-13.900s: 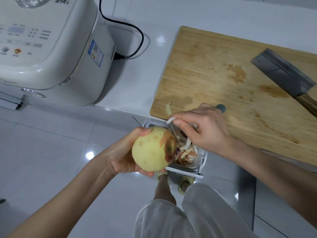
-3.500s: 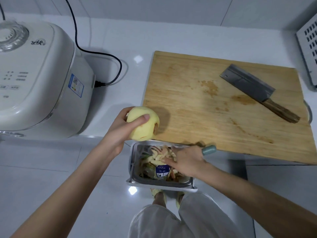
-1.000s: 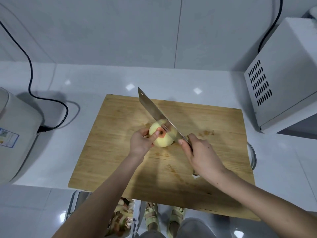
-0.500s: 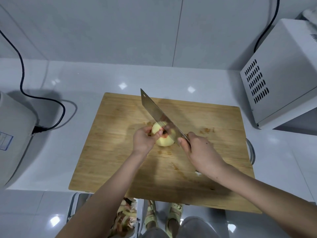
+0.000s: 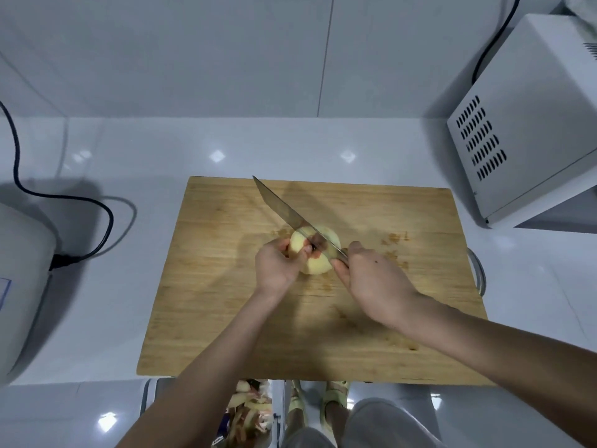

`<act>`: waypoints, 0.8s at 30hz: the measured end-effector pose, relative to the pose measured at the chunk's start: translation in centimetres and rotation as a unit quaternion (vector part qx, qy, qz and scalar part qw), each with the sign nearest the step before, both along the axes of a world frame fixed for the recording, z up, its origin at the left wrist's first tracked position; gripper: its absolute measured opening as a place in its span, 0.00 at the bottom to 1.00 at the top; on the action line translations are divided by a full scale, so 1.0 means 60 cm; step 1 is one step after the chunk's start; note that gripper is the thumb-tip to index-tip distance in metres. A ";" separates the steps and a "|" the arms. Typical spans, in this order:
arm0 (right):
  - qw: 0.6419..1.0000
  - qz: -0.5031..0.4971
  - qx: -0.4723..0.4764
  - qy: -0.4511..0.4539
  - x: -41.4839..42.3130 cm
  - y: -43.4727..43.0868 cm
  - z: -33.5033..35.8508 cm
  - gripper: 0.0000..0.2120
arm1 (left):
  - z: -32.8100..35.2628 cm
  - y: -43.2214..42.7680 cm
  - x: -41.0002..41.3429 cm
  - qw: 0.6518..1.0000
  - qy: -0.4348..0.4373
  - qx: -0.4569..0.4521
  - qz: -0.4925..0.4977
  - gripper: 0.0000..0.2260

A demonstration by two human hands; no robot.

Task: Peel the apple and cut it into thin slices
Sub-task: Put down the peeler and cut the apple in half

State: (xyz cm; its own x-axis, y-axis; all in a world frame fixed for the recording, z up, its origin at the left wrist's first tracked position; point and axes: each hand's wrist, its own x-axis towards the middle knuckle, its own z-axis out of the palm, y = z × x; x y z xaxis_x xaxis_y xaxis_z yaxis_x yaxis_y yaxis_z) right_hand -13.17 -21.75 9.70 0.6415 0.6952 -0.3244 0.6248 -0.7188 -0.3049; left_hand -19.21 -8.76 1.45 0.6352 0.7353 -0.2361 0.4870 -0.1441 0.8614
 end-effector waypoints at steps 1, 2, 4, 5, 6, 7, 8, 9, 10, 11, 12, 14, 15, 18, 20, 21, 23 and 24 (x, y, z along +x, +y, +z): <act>1.000 0.003 -0.014 -0.003 0.004 0.008 -0.009 0.17 | 0.001 -0.001 0.000 1.000 0.005 0.007 -0.006 0.10; 1.000 0.001 -0.029 -0.002 0.006 0.016 -0.021 0.18 | 0.002 -0.003 -0.001 1.000 0.009 0.013 -0.010 0.11; 0.999 -0.012 -0.044 0.007 0.006 0.027 -0.052 0.20 | 0.001 -0.003 -0.005 1.000 -0.007 0.002 -0.011 0.13; 0.999 -0.019 -0.045 0.010 0.005 0.027 -0.068 0.20 | -0.003 -0.001 -0.006 1.000 -0.019 -0.010 -0.010 0.13; 0.999 -0.025 -0.045 0.014 0.004 0.024 -0.083 0.19 | -0.005 0.000 -0.007 0.999 -0.029 -0.023 -0.006 0.13; 0.998 -0.032 -0.043 0.018 0.004 0.018 -0.094 0.18 | -0.005 0.000 -0.008 0.999 -0.037 -0.034 -0.003 0.13; 0.998 -0.037 -0.039 0.019 0.006 0.012 -0.101 0.17 | -0.006 0.002 -0.006 0.998 -0.040 -0.044 -0.005 0.13; 0.998 -0.039 -0.035 0.020 0.009 0.008 -0.106 0.17 | -0.009 0.005 -0.004 0.998 -0.035 -0.051 -0.007 0.13; 0.999 -0.039 -0.030 0.021 0.010 0.005 -0.107 0.17 | -0.012 0.008 -0.004 0.998 -0.026 -0.057 -0.012 0.13; 0.999 -0.038 -0.024 0.026 0.011 0.004 -0.106 0.17 | -0.013 0.011 -0.004 0.997 -0.021 -0.066 -0.017 0.13; 0.999 -0.035 -0.017 0.032 0.012 0.003 -0.106 0.17 | -0.014 0.015 -0.007 0.997 -0.017 -0.078 -0.020 0.12; 0.999 -0.023 -0.005 0.036 0.014 0.001 -0.106 0.18 | -0.014 0.023 -0.020 0.995 -0.004 -0.097 -0.022 0.10; 0.999 -0.018 0.001 0.036 0.015 -0.002 -0.103 0.18 | -0.014 0.027 -0.029 0.993 0.000 -0.115 -0.022 0.08; 0.998 -0.021 0.039 0.050 0.014 -0.007 -0.091 0.19 | -0.006 0.033 -0.050 0.976 0.017 -0.215 -0.001 0.11; 0.995 -0.027 0.075 0.058 0.011 -0.009 -0.076 0.17 | -0.001 0.039 -0.052 0.968 0.028 -0.249 0.012 0.16; 0.993 -0.030 0.097 0.060 0.009 -0.010 -0.065 0.15 | 0.003 0.042 -0.051 0.966 0.034 -0.256 0.016 0.18; 0.988 -0.035 0.139 0.063 0.008 -0.013 -0.040 0.13 | 0.008 0.046 -0.046 0.965 0.043 -0.259 0.022 0.18; 0.985 -0.041 0.159 0.061 0.010 -0.015 -0.026 0.13 | 0.011 0.048 -0.043 0.965 0.046 -0.259 0.020 0.17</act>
